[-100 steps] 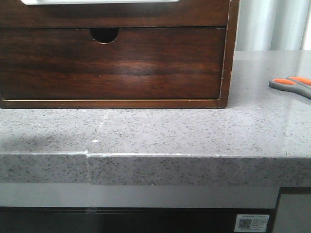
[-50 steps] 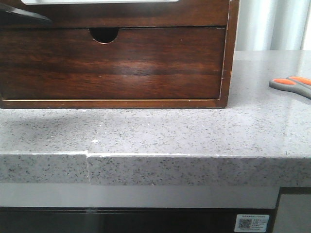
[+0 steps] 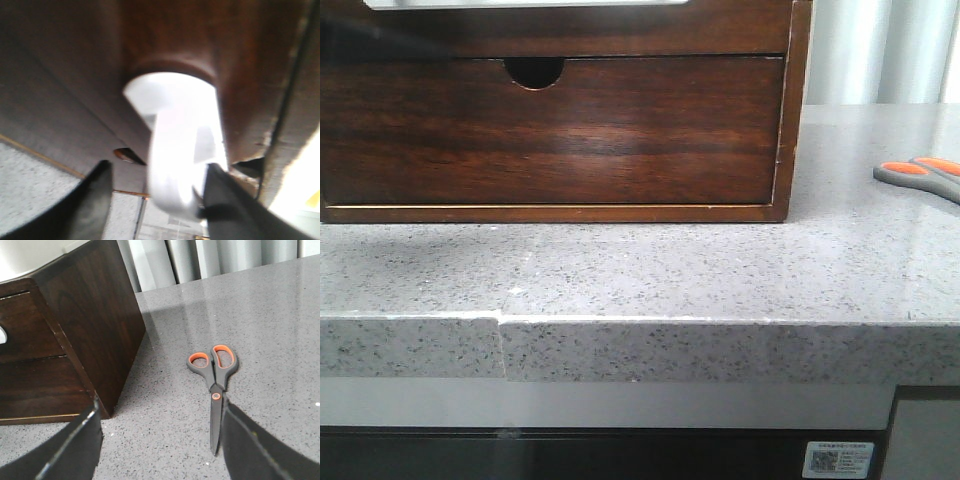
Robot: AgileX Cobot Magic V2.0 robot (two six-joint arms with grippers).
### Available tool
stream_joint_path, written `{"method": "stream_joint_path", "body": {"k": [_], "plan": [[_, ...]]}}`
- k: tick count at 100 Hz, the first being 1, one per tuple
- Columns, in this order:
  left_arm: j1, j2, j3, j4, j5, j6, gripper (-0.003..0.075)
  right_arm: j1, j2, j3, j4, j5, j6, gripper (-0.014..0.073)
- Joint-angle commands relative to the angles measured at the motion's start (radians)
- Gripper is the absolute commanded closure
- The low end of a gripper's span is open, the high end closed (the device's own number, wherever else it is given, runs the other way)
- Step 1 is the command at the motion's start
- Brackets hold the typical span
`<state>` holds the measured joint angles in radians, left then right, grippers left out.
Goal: Put scissors in drawer with both arms
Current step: 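Grasp the white drawer handle with the left gripper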
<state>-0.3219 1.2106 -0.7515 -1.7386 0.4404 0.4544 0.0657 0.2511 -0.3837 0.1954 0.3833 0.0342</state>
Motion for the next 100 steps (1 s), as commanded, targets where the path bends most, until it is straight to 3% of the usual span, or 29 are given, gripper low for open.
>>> {"method": "stream_joint_path", "body": {"k": [1,13,38,100], "plan": [[-0.008,-0.014,-0.025,-0.041,-0.024,0.021,0.0569,-0.005,0.019,-0.033,-0.004,-0.067,-0.010,0.0141],[-0.008,-0.014,-0.025,-0.045,-0.025,0.025,0.0742,-0.005,0.019,-0.033,-0.004,-0.067,-0.010,0.0141],[-0.013,-0.044,-0.007,-0.045,0.010,0.025,0.0739,-0.005,0.019,-0.033,-0.004,-0.067,-0.010,0.0141],[-0.188,-0.418,0.258,-0.109,-0.082,0.024,0.0738,-0.005,0.019,-0.033,-0.004,-0.067,-0.010,0.0141]]}}
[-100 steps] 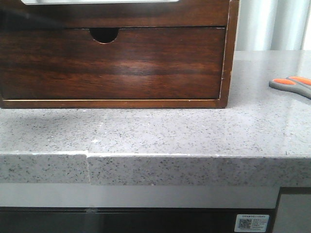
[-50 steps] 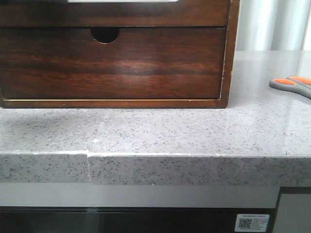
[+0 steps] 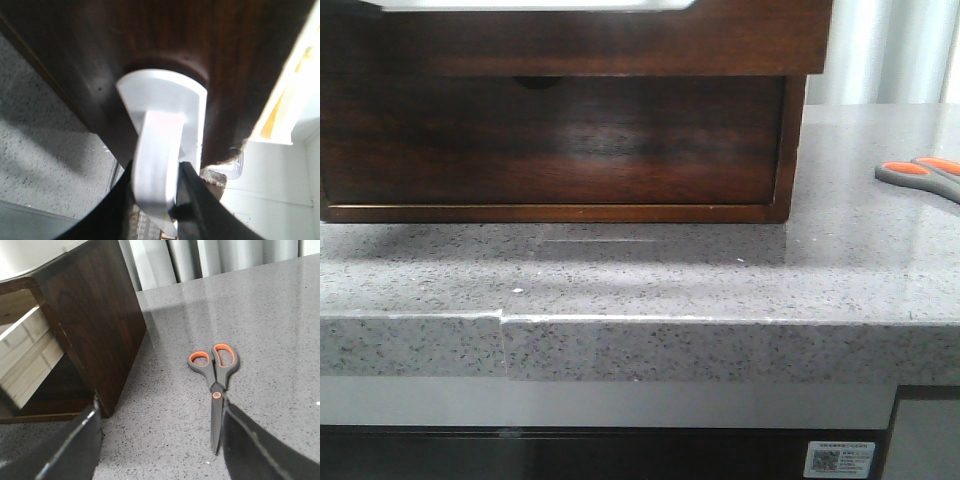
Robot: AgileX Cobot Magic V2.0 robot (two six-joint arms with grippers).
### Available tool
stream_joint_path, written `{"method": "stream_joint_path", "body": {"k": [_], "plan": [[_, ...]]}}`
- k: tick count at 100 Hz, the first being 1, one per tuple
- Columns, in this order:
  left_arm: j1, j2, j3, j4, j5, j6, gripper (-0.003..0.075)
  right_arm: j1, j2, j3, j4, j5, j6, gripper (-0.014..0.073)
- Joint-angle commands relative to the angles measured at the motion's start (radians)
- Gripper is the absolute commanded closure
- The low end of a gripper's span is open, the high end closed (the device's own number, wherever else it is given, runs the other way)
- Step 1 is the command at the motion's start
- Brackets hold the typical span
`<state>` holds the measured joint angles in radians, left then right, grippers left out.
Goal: Put scissors in drawer with both arms
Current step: 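Grasp the white drawer handle with the left gripper, then pull the drawer open toward the robot with the left gripper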
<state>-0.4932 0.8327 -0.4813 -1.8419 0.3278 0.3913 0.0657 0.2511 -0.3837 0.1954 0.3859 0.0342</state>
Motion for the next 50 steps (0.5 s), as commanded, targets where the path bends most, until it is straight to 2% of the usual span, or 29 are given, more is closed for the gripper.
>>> {"method": "stream_joint_path", "body": {"k": [1,13,20,27,43,50], "plan": [[-0.017,-0.042,-0.012,-0.005,0.031,0.087,0.0738,-0.005,0.019,-0.033,-0.004,-0.070,-0.010,0.0141],[-0.017,-0.048,-0.012,-0.002,0.035,0.087,0.0736,-0.005,0.019,-0.033,-0.004,-0.070,-0.010,0.0141],[-0.017,-0.048,-0.012,0.005,0.035,0.087,0.0692,-0.005,0.019,-0.033,-0.004,-0.070,-0.010,0.0141],[-0.017,-0.048,-0.012,0.005,0.035,0.087,0.0581,-0.005,0.019,-0.033,-0.004,-0.070,-0.010,0.0141],[-0.017,-0.059,-0.012,0.051,0.037,0.089,0.0199,-0.005,0.019,-0.033,-0.004,-0.070,-0.010,0.0141],[-0.017,-0.085,-0.012,0.094,0.025,0.117,0.0132,-0.005,0.019,-0.033,-0.004,-0.070,-0.010,0.0141]]}}
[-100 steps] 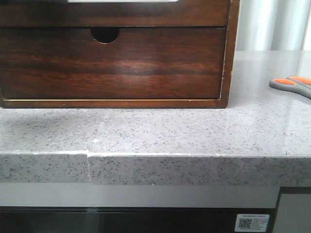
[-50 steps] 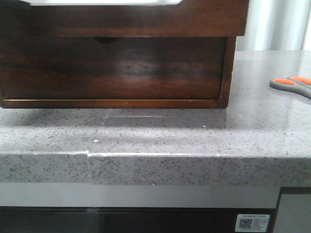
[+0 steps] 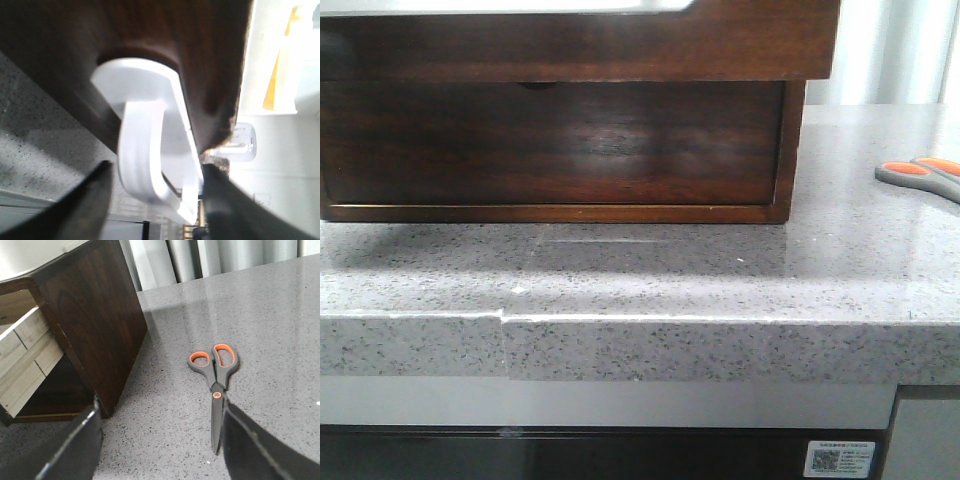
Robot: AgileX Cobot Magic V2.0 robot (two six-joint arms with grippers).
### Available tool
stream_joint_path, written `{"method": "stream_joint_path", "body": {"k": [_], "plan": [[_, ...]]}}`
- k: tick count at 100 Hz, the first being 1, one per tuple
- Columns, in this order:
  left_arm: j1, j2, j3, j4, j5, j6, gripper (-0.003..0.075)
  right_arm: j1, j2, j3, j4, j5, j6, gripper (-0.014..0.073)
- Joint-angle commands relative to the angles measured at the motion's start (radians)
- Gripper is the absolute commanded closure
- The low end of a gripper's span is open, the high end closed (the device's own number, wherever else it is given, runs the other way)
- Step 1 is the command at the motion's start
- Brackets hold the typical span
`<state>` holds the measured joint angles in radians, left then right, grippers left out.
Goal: Put scissors in drawer with both arms
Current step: 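Pull the drawer open toward the robot with the left gripper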
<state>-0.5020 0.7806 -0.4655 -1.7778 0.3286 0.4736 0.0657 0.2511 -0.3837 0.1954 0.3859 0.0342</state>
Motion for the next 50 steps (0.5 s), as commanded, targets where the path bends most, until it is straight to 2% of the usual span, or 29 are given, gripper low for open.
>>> {"method": "stream_joint_path", "body": {"k": [1,20,33,42,50], "plan": [[-0.008,-0.036,-0.027,0.039,0.022,0.038,0.0128,-0.005,0.019,-0.033,-0.004,-0.070,-0.010,0.0141],[-0.008,-0.198,-0.027,0.183,-0.096,0.055,0.0146,-0.005,0.019,-0.033,-0.004,-0.066,-0.010,0.0141],[-0.008,-0.327,-0.027,0.360,-0.130,0.055,0.0178,-0.005,0.019,-0.043,-0.004,-0.053,-0.010,0.0141],[-0.008,-0.403,-0.027,0.522,-0.097,0.055,0.0260,-0.005,0.019,-0.079,-0.004,-0.013,-0.010,0.0141],[-0.008,-0.453,-0.027,0.656,-0.060,0.055,0.0405,-0.005,0.039,-0.129,-0.004,0.035,-0.012,0.0141]]}}
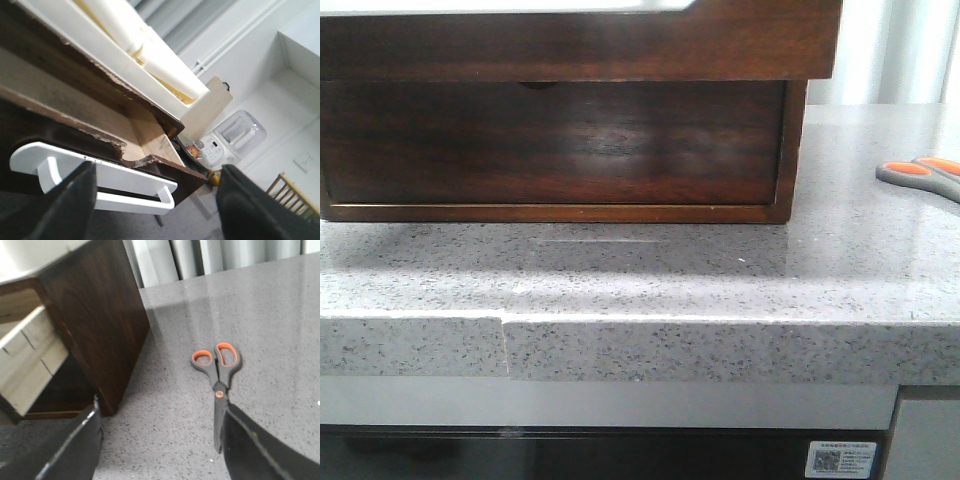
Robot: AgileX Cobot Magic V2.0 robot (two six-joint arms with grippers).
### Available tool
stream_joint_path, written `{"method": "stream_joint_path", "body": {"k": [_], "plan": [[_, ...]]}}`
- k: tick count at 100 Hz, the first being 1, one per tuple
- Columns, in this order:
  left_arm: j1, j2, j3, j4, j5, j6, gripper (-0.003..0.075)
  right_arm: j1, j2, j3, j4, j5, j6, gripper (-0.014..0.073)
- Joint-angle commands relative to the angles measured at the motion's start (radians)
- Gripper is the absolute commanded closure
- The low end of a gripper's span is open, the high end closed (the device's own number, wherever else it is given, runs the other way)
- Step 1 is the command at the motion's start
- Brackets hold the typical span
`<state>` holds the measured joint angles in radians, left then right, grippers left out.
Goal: Put scissors in drawer with both arms
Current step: 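Pull the drawer open toward the robot with the left gripper, then grasp the grey-and-orange scissors by the handles with the right gripper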
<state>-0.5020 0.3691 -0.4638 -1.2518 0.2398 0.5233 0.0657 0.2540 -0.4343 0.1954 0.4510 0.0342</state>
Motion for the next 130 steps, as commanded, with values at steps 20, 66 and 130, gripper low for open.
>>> {"method": "stream_joint_path", "body": {"k": [20,66,130], "plan": [[-0.008,-0.083,-0.029,0.379,0.128,0.006,0.0739,-0.005,0.220,-0.241,-0.010,0.137,-0.012,0.0141],[-0.008,-0.083,-0.029,0.413,0.145,0.006,0.0739,-0.005,0.906,-0.587,-0.154,0.230,-0.012,0.0141],[-0.008,-0.083,-0.029,0.401,0.149,0.006,0.0739,-0.082,1.289,-0.651,-0.213,0.094,-0.001,0.0141]]}}
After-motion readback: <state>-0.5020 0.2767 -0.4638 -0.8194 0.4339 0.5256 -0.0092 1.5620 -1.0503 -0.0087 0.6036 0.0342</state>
